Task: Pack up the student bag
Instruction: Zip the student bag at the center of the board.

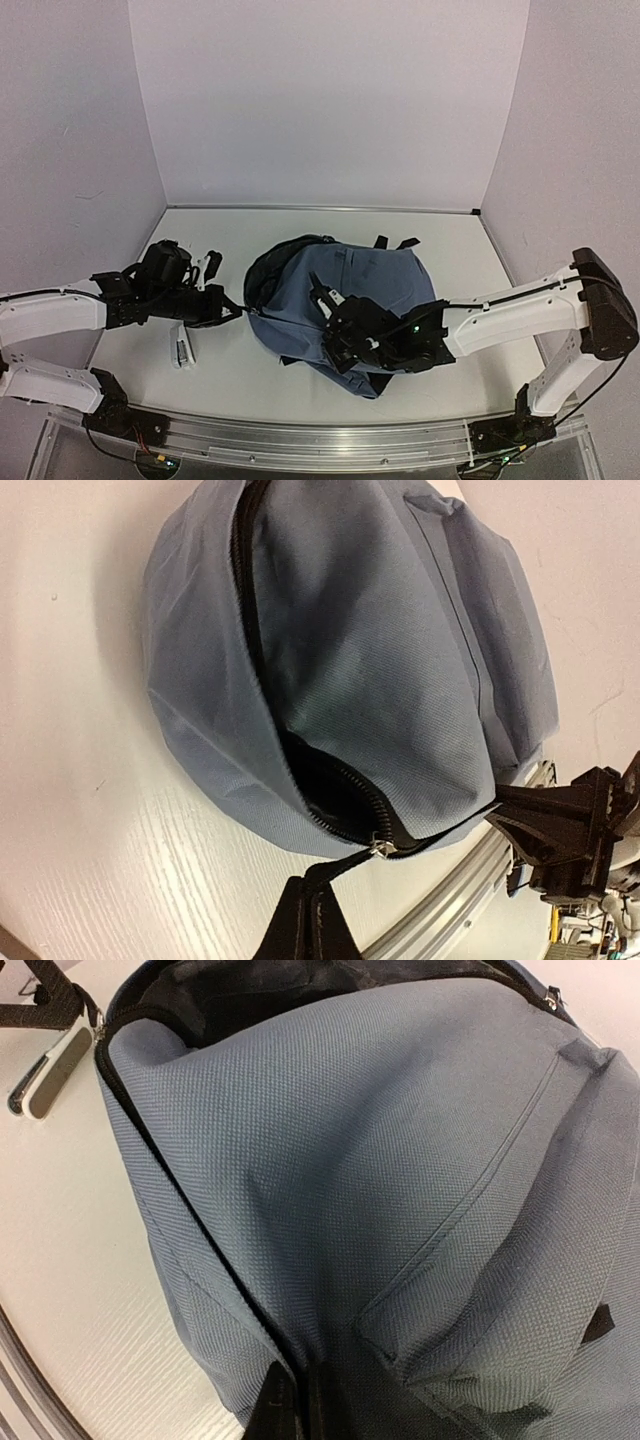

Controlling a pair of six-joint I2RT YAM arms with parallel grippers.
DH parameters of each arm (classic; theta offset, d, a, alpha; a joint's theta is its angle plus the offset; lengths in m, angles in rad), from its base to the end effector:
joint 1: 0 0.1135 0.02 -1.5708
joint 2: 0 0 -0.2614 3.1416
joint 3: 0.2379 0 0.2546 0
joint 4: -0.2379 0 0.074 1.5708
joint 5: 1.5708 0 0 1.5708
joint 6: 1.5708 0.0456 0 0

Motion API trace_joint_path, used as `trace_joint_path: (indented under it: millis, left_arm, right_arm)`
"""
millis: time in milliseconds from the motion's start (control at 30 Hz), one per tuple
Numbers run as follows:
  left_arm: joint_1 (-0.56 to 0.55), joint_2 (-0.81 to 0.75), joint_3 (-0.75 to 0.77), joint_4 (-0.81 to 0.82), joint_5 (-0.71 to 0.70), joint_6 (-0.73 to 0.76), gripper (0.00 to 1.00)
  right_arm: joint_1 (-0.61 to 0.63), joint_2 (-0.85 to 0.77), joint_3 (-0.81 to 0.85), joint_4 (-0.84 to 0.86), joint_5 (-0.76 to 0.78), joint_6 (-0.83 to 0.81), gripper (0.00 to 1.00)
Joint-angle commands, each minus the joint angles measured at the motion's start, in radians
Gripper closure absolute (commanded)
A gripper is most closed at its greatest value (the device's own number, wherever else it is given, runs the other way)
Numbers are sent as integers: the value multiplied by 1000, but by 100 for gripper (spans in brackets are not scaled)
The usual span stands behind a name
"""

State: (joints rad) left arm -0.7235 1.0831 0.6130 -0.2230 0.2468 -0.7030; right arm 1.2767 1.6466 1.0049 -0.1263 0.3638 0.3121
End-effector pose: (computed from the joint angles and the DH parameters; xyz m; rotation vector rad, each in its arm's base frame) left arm 0.1697 -0.1647 0.2103 0.1678 2.4495 -0.9826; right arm 0.1192 0.3377 0.1931 -0.9089 2.1237 0.4006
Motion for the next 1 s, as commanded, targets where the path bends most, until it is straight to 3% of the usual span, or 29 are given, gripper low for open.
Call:
trace_joint_path:
  millis: [0, 100, 200, 667, 800, 967]
  left_arm:
    - [17, 11, 49, 67, 141, 112, 100]
    - [16, 10, 56, 62, 193, 133, 100]
    - [16, -1, 55, 60, 210, 139, 100]
    - [16, -29, 42, 68, 204, 104, 100]
    - [16, -25, 44, 67, 206, 104, 100]
    - [16, -28, 53, 45, 177, 100, 100]
  right_arm:
    - [21, -59, 79, -93, 22, -21, 72]
    - [27, -29, 165, -94, 13, -64, 52]
    - [27, 29, 237, -93, 10, -115, 40]
    - [42, 291, 451, -59, -43, -241, 37]
    - [42, 342, 478, -55, 39, -232, 47]
    - [46, 364, 486, -55, 77, -227, 83]
